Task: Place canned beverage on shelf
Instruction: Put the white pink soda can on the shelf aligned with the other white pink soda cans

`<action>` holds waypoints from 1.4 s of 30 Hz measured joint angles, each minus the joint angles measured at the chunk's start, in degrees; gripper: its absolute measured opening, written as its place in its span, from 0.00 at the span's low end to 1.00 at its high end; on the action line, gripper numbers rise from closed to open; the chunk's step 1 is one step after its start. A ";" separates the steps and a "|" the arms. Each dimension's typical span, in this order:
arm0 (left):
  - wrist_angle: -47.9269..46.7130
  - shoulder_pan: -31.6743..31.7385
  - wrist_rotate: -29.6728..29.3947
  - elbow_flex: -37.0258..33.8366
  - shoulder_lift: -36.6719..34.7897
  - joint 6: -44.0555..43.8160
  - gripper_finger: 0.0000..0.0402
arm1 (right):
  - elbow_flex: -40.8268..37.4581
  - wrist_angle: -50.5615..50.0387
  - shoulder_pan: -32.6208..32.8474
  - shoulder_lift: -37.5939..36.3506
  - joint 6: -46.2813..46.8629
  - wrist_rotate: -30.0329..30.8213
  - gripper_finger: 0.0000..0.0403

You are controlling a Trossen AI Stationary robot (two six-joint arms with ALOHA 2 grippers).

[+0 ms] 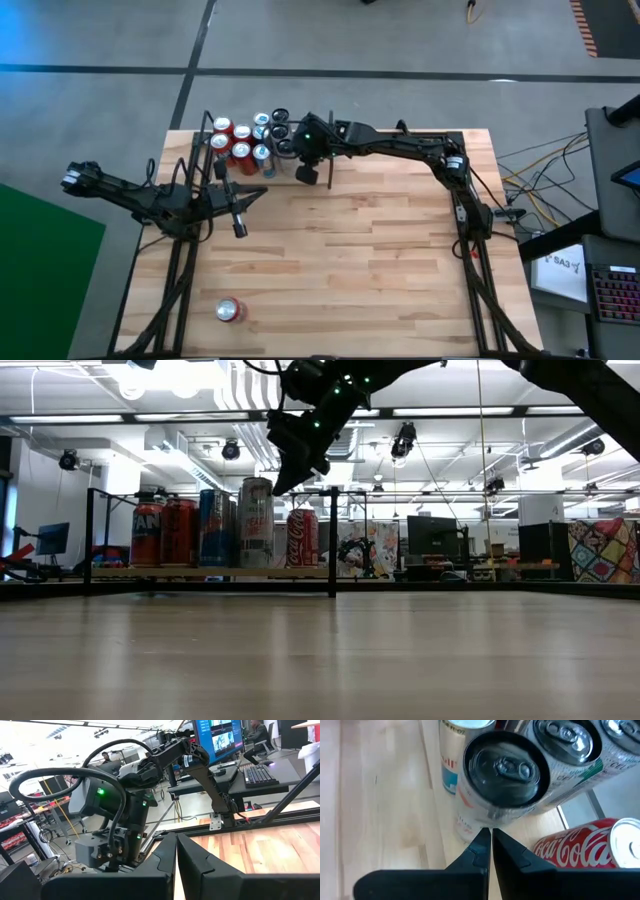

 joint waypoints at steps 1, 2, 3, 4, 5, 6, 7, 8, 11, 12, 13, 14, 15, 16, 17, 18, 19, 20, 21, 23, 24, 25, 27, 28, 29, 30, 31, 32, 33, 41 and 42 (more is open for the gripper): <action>0.00 0.00 0.00 0.00 0.00 0.02 0.00 | 0.01 -0.48 0.00 0.00 0.00 0.00 0.02; 0.00 0.00 0.00 0.00 0.00 0.00 0.00 | 0.00 -1.09 -0.04 0.00 0.04 0.05 0.02; 0.00 -0.02 0.00 0.00 0.00 0.00 0.00 | 0.00 -1.61 -0.23 0.00 0.07 0.39 0.02; -0.02 -0.01 0.00 0.00 0.00 0.01 0.00 | 0.02 -1.98 -0.41 0.00 0.07 1.34 0.02; -0.02 -0.01 0.00 0.00 0.00 0.00 0.00 | -0.01 -2.22 -0.68 0.01 0.07 2.82 0.02; -0.02 -0.01 0.00 0.00 0.00 0.00 0.00 | -0.18 -2.03 -0.98 0.07 0.14 4.23 0.02; -0.05 -0.02 0.00 0.00 0.00 0.00 0.00 | -0.42 -1.61 -1.31 0.09 0.24 5.13 0.02; -0.07 -0.02 0.00 0.00 0.00 0.00 0.00 | -0.74 -1.14 -1.63 0.13 0.60 5.46 0.02; -0.07 -0.02 0.00 0.00 0.00 0.00 0.00 | -1.84 0.82 -2.14 0.56 0.76 5.74 0.02; -0.07 -0.02 0.00 0.00 0.00 0.00 0.00 | -2.17 1.57 -2.15 0.74 0.76 5.56 0.02; -0.07 0.00 0.00 0.00 0.00 0.01 0.00 | -2.39 2.37 -2.14 0.94 0.75 5.42 0.02; -0.07 -0.01 0.00 0.00 0.00 0.00 0.00 | -2.57 2.95 -2.09 1.06 0.74 5.43 0.02; -0.07 -0.01 0.00 0.00 0.00 0.01 0.00 | -2.63 3.09 -2.05 1.21 0.73 5.41 0.02; -0.07 -0.01 0.00 0.00 0.00 0.00 0.00 | -2.65 3.19 -1.97 1.37 0.72 5.40 0.02; -0.10 -0.02 0.00 0.00 0.00 0.00 0.00 | -2.67 3.38 -1.79 1.45 0.73 5.44 0.02; -0.16 0.00 0.00 0.00 0.00 0.02 0.00 | -2.67 3.40 -1.68 1.50 0.74 5.43 0.02; -0.30 0.00 0.00 0.00 0.00 0.02 0.00 | -2.69 3.42 -1.47 1.57 0.72 5.49 0.02; -0.45 0.00 0.00 0.00 0.00 0.02 0.00 | -2.69 3.62 -1.18 1.57 0.72 5.51 0.02; -0.48 -0.02 0.00 0.00 0.02 0.05 0.00 | -2.69 3.92 -0.79 1.57 0.72 5.51 0.02; -0.48 -0.02 0.00 0.00 0.02 0.38 0.00 | -2.69 4.26 -0.12 1.57 0.66 5.45 0.02; -0.48 -0.01 0.00 0.00 0.02 0.41 0.00 | -2.69 4.29 0.19 1.57 0.58 5.41 0.02; -0.48 -0.01 0.00 0.00 0.02 0.43 0.00 | -2.69 4.52 0.41 1.57 0.52 5.35 0.02; -0.48 -0.02 0.00 0.00 0.02 0.43 0.00 | -2.69 4.68 0.75 1.57 0.47 5.37 0.02; -0.48 0.00 0.00 0.00 0.02 0.43 0.00 | -2.69 4.69 0.92 1.57 0.51 5.40 0.02; -0.48 -0.02 0.00 0.00 0.02 0.43 0.00 | -2.69 4.71 0.98 1.57 0.52 5.40 0.02; -0.48 -0.01 0.00 0.00 0.02 0.43 0.00 | -2.69 4.71 1.11 1.57 0.52 5.44 0.02; -0.48 -0.01 0.00 0.00 0.02 0.43 0.00 | -2.69 4.69 1.16 1.57 0.52 5.44 0.02; -0.47 -0.01 0.00 0.00 0.02 0.43 0.00 | -2.69 4.72 1.20 1.57 0.52 5.44 0.02; -0.48 0.00 0.00 0.00 0.02 0.43 0.00 | -2.69 4.80 1.28 1.57 0.56 5.42 0.02; -0.46 0.00 0.00 0.00 0.02 0.43 0.00 | -2.72 5.47 1.66 1.57 2.41 3.93 0.02; -0.46 -0.02 0.00 0.00 0.02 0.43 0.00 | -2.73 5.36 1.66 1.57 2.15 3.94 0.02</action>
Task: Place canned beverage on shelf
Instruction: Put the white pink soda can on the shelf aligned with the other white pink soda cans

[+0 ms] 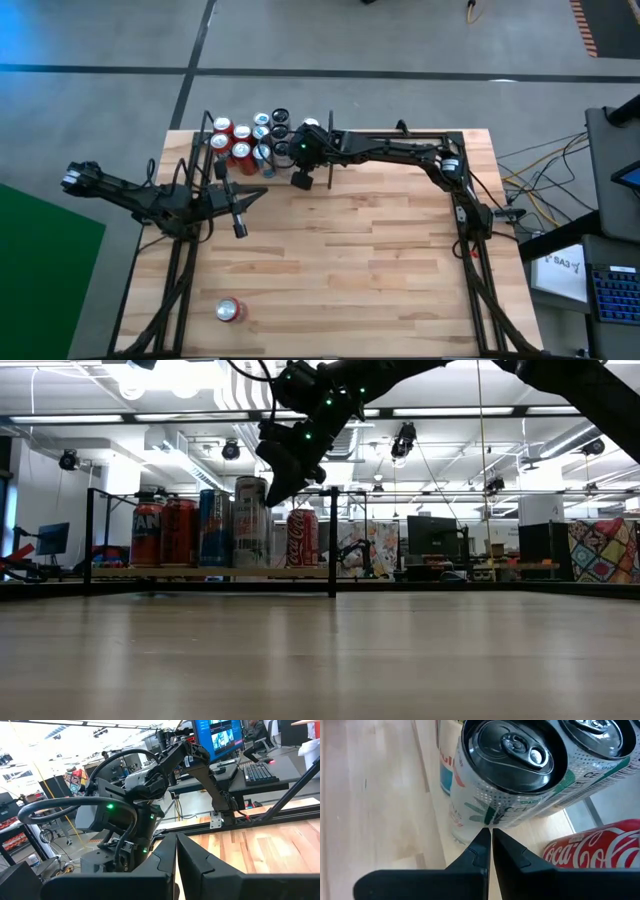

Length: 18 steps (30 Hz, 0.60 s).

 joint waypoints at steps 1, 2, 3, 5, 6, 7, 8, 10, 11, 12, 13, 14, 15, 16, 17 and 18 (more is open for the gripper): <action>0.00 0.02 0.00 0.00 0.00 0.00 0.00 | 0.00 -0.04 -0.02 0.00 -0.36 0.08 0.02; 0.00 0.02 0.00 0.00 0.00 0.00 0.00 | 0.00 -0.02 -0.06 0.00 -0.56 0.51 0.02; 0.00 0.02 0.00 0.00 0.00 0.00 0.00 | -0.02 -0.04 -0.11 0.00 -0.54 0.94 0.02; 0.00 0.00 0.00 0.00 0.00 -0.26 0.00 | 0.00 -0.06 -0.47 0.00 -0.16 1.05 0.02; -0.02 0.01 0.00 0.00 0.00 -0.30 0.00 | -0.01 -0.06 -0.67 0.00 -0.05 1.09 0.02; -0.10 0.01 0.00 0.00 0.00 -0.34 0.00 | -0.01 0.00 -0.86 0.00 -0.05 1.07 0.02; -0.27 0.02 0.00 0.00 0.00 -0.37 0.00 | -0.02 0.13 -0.99 0.00 -0.03 1.11 0.02; -0.46 0.01 0.00 0.00 0.00 -0.39 0.00 | -0.02 0.38 -1.20 0.00 -0.01 1.07 0.02; -0.46 0.02 0.02 0.00 0.00 -0.39 0.00 | -0.02 0.46 -1.22 0.00 0.05 0.94 0.02; -0.46 0.02 0.00 0.00 0.00 -0.39 0.00 | -0.02 0.55 -1.22 0.00 0.15 0.71 0.02; -0.44 0.02 0.02 0.00 0.00 -0.39 0.00 | -0.02 0.62 -1.14 0.00 0.31 0.43 0.02; -0.44 0.00 0.02 0.00 0.00 -0.39 0.00 | -0.02 0.61 -0.98 0.00 0.36 0.39 0.02; -0.44 0.02 0.02 0.00 0.00 -0.39 0.00 | -0.02 0.61 -0.83 0.00 0.36 0.37 0.02; -0.46 0.02 0.01 0.00 0.00 -0.41 0.00 | -0.02 0.62 -0.71 0.00 0.35 0.35 0.02; -0.44 0.02 0.02 0.00 0.00 -0.41 0.00 | -0.02 0.62 -0.54 0.00 0.33 0.28 0.02; -0.44 0.01 0.00 0.00 0.00 -0.41 0.00 | -0.02 0.62 -0.45 0.00 0.15 0.03 0.02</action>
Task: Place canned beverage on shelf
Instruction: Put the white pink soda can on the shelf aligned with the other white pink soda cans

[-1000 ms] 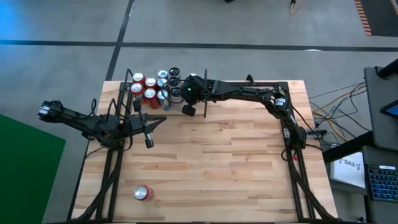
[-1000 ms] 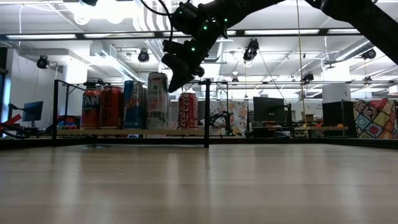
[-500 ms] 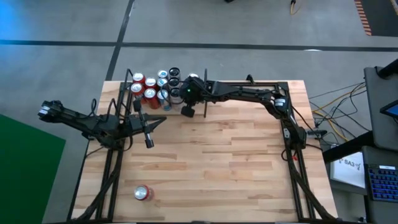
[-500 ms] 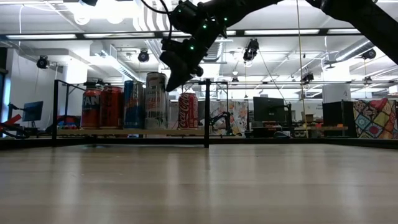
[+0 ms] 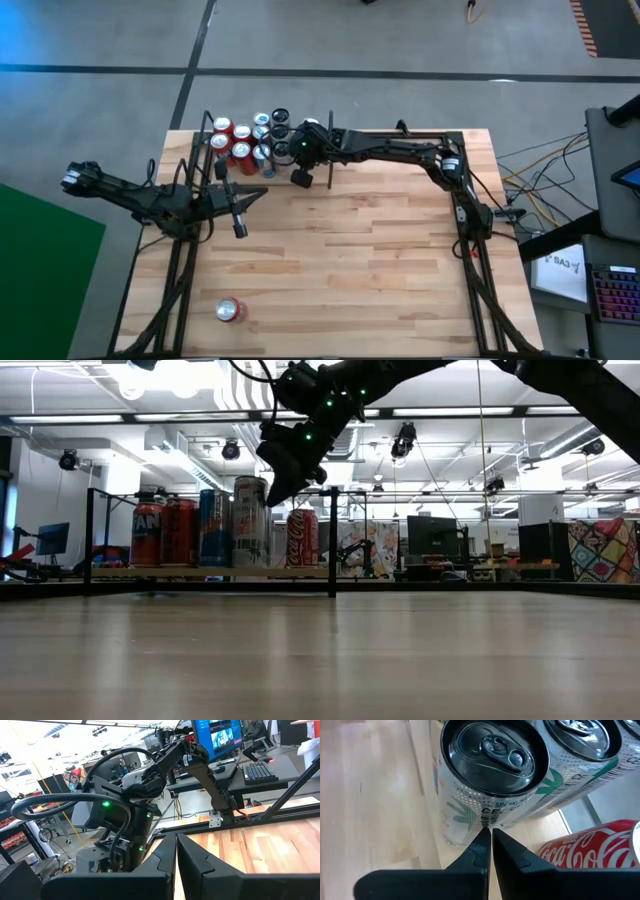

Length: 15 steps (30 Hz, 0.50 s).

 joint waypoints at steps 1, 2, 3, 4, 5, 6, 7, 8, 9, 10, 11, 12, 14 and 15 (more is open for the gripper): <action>0.00 -0.01 0.02 0.00 0.00 0.01 0.00 | 0.00 0.01 0.11 0.00 -0.05 -0.08 0.02; -0.01 0.00 0.02 0.00 0.00 -0.01 0.00 | 0.00 0.07 0.21 0.00 -0.09 -0.06 0.02; 0.00 0.01 0.02 0.00 0.00 -0.01 0.00 | 0.00 0.26 0.32 0.00 -0.14 -0.08 0.02; 0.00 -0.01 0.02 0.00 0.00 -0.01 0.00 | -0.02 0.59 0.34 0.00 -0.29 -0.08 0.02; 0.00 0.00 0.02 0.00 0.00 -0.01 0.00 | -0.04 1.02 0.36 0.00 -0.31 -0.10 0.02; 0.00 -0.01 0.02 0.00 0.00 -0.01 0.00 | -0.10 1.59 0.36 0.00 -0.33 -0.12 0.02; 0.00 0.01 0.02 0.00 0.00 -0.01 0.00 | -0.20 2.17 0.36 0.00 -0.33 -0.15 0.02; 0.00 -0.01 0.02 0.00 0.00 -0.01 0.00 | -0.34 2.69 0.36 0.00 -0.30 -0.17 0.02; 0.00 0.00 0.02 0.00 0.00 -0.01 0.00 | -0.42 2.87 0.35 0.00 -0.27 -0.17 0.02; 0.00 0.01 0.02 0.00 0.00 -0.01 0.00 | -0.53 2.89 0.34 0.00 -0.27 -0.17 0.02; 0.00 0.00 0.02 0.00 0.00 -0.01 0.00 | -0.70 2.87 0.34 0.00 -0.27 -0.16 0.02; 0.00 0.01 0.01 0.00 0.00 -0.01 0.00 | -0.83 2.69 0.34 0.00 -0.24 -0.15 0.02; 0.00 -0.01 0.01 0.00 0.00 -0.01 0.00 | -0.98 2.37 0.34 0.00 0.02 -0.15 0.02; 0.00 -0.01 0.02 0.00 0.00 -0.01 0.00 | -0.98 2.27 0.34 0.00 0.12 -0.14 0.02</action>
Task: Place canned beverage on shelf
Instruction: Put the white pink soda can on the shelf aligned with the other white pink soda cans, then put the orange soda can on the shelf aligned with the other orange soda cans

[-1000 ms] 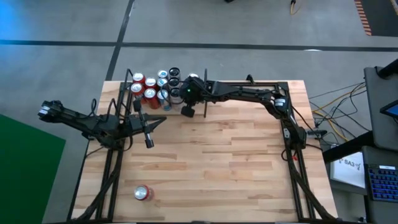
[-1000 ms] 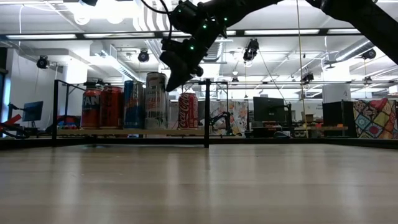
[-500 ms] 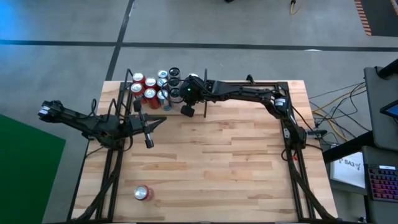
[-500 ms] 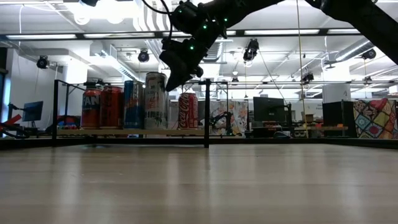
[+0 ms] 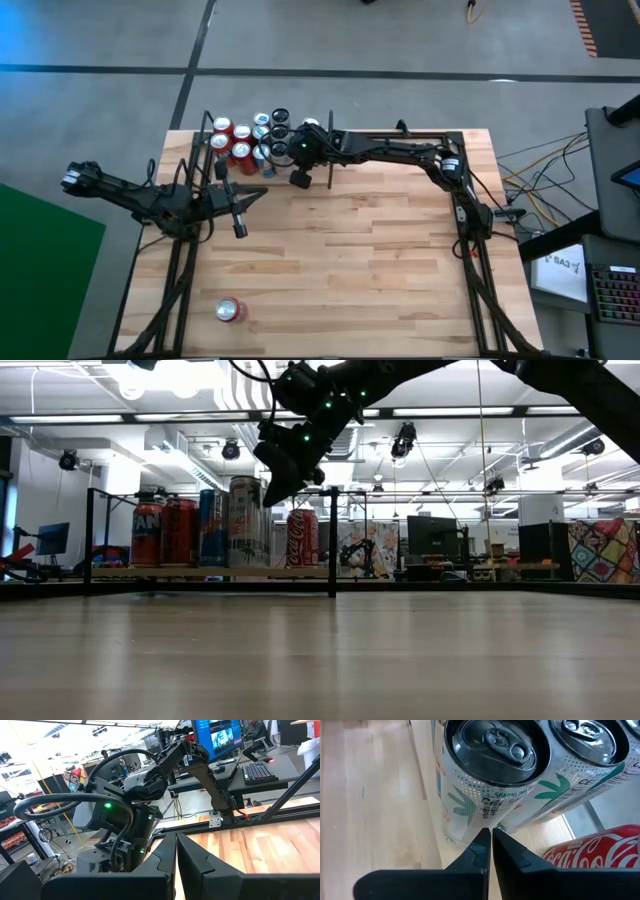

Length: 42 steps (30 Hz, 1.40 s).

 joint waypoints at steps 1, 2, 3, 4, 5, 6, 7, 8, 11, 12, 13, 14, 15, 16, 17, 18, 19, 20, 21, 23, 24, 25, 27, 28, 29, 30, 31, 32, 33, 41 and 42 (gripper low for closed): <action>0.00 0.02 0.00 0.00 0.00 0.00 0.00 | 0.00 0.00 0.00 0.00 0.05 0.02 0.02; 0.02 0.02 0.00 0.00 0.00 0.00 0.00 | 0.00 0.04 0.00 0.00 0.07 0.04 0.02; 0.02 0.00 0.00 0.00 0.00 0.00 0.00 | 0.00 0.03 0.00 0.00 0.06 0.04 0.02; 0.02 0.00 0.00 0.00 0.00 0.00 0.00 | 0.00 0.01 0.00 0.00 0.07 0.06 0.02; 0.02 0.01 -0.01 0.00 0.00 0.00 0.00 | 0.00 -0.11 0.00 -0.02 0.07 0.07 0.02; 0.00 0.02 0.00 0.00 0.00 0.00 0.00 | 0.00 -0.31 0.00 -0.04 0.07 0.10 0.02; 0.00 0.01 0.00 0.00 0.00 -0.02 0.00 | 0.00 -0.52 0.00 -0.14 0.07 0.30 0.02; -0.01 0.00 -0.02 0.00 0.00 -0.02 0.00 | 0.00 -0.87 0.00 -0.26 0.09 0.52 0.02; -0.04 0.00 0.00 0.00 0.00 -0.06 0.00 | 0.89 -3.01 0.00 -0.41 0.08 0.54 0.02; -0.04 0.02 -0.02 0.00 0.00 -0.24 0.00 | 1.03 -3.50 0.00 -0.50 0.09 0.57 0.02; -0.06 0.01 -0.01 0.00 0.00 -0.33 0.00 | 1.10 -4.29 0.00 -0.69 0.08 0.56 0.02; -0.08 0.01 0.00 0.00 0.00 -0.58 0.00 | 1.13 -5.00 0.06 -0.85 0.06 0.57 0.02; -0.16 0.02 -0.02 0.00 0.00 -0.88 0.00 | 1.14 -5.50 0.12 -1.11 -0.04 0.60 0.02; -0.30 0.02 0.00 0.00 0.00 -1.25 0.00 | 1.14 -6.05 0.24 -1.46 -0.15 0.60 0.02; -0.48 0.02 0.00 0.00 0.00 -1.61 0.00 | 1.14 -6.79 0.36 -1.92 -0.20 0.63 0.02; -0.50 0.01 0.00 0.00 0.00 -1.89 0.00 | 1.13 -7.26 0.50 -2.38 -0.32 0.61 0.02; -0.52 0.00 0.00 0.00 0.00 -2.18 0.00 | 1.14 -7.53 0.69 -2.87 -0.39 0.63 0.02; -0.55 0.02 0.00 0.00 0.00 -2.61 0.00 | 1.14 -8.23 0.87 -3.47 -0.47 0.63 0.02; -0.57 0.02 0.00 0.00 0.00 -3.02 0.00 | 1.14 -9.05 1.05 -4.06 -0.80 0.65 0.02; -0.73 0.02 0.00 0.00 0.00 -3.67 0.00 | 1.14 -10.31 1.58 -5.04 -1.25 0.72 0.02; -0.88 0.02 0.00 0.00 0.00 -3.90 0.00 | 1.14 -11.04 1.90 -5.56 -1.37 0.74 0.02; -0.92 0.01 0.00 0.00 0.00 -4.21 0.00 | 1.11 -11.94 2.24 -6.26 -1.42 0.74 0.02; -0.94 0.02 0.02 0.00 0.00 -4.88 0.00 | 1.11 -13.19 3.09 -7.43 -1.49 1.16 0.02; -0.92 0.00 0.02 0.00 0.00 -5.17 0.00 | 1.11 -13.94 3.45 -8.28 -1.55 1.76 0.02; -0.93 0.01 0.02 0.00 0.00 -5.49 0.00 | 1.01 -14.95 3.88 -8.97 -1.61 2.56 0.02; -0.92 0.02 0.02 0.00 0.00 -5.91 0.00 | 0.94 -15.67 4.39 -9.49 -1.72 3.53 0.02; -0.95 0.02 0.07 0.00 0.00 -6.30 0.00 | 0.75 -16.18 4.77 -10.29 -1.76 4.14 0.02; -1.02 0.01 0.07 0.00 0.00 -6.55 0.00 | 0.42 -16.73 5.19 -10.97 -1.79 4.67 0.02; -1.03 0.02 0.07 0.00 0.03 -6.75 0.00 | 0.07 -17.28 5.66 -11.56 -1.82 5.10 0.02; -1.16 0.00 0.15 0.00 0.75 -9.27 0.00 | -4.85 -19.06 8.60 -17.13 -1.30 5.11 0.02; -1.29 0.00 0.18 0.00 0.79 -9.29 0.00 | -6.00 -18.99 8.85 -18.00 -0.91 5.11 0.02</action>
